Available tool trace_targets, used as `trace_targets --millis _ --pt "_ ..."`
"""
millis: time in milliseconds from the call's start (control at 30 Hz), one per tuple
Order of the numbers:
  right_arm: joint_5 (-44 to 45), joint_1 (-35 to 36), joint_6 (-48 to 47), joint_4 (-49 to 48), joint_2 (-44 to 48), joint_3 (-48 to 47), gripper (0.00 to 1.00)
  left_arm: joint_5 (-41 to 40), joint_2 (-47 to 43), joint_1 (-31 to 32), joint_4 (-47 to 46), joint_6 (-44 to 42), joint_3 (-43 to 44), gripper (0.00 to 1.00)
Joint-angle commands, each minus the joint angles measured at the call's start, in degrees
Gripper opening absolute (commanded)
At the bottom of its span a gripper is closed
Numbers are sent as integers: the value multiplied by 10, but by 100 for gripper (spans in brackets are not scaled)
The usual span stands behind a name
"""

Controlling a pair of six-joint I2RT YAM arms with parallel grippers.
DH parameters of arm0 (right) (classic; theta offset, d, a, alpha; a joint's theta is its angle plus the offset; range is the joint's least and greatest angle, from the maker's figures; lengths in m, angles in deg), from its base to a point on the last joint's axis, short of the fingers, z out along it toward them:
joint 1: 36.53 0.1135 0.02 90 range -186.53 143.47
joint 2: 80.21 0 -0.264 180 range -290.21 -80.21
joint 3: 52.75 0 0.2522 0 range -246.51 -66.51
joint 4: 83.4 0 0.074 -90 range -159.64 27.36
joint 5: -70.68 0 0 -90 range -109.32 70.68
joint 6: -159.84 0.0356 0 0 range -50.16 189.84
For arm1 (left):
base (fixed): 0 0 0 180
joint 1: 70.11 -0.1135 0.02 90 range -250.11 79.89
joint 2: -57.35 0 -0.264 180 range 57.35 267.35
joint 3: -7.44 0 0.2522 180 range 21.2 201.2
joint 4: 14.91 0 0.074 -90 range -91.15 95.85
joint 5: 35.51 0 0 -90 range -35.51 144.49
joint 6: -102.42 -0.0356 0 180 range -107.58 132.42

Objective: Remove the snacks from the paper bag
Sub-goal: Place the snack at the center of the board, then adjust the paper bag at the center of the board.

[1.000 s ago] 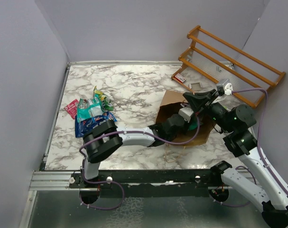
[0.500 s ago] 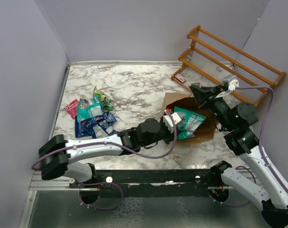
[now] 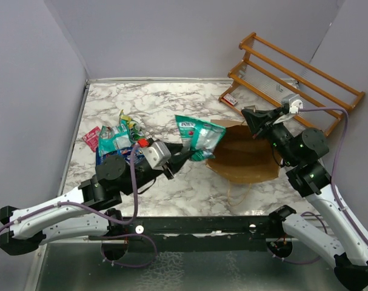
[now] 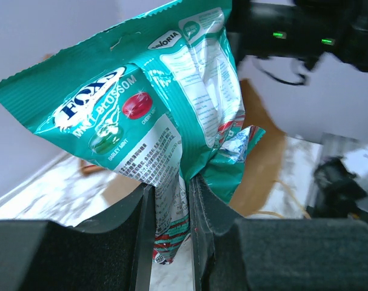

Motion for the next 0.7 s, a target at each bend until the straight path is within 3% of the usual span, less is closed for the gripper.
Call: trace_targets --millis 0,100,167,400,567,667 --pt "-68 3 -3 21 12 -30 2 -256 -14 -1 37 -9 34 0" --pt "-80 3 37 59 15 -62 2 -416 12 -10 76 2 56 0" --pt "-84 3 74 82 16 -86 2 -433 20 -37 104 22 63 0" --pt "-123 3 131 101 5 -156 2 -295 58 -274 184 118 66 0" --pt "28 3 124 138 -7 -145 2 -173 113 -437 230 177 62 0" --pt "121 3 107 144 -8 -106 2 -143 123 -516 238 206 36 0"
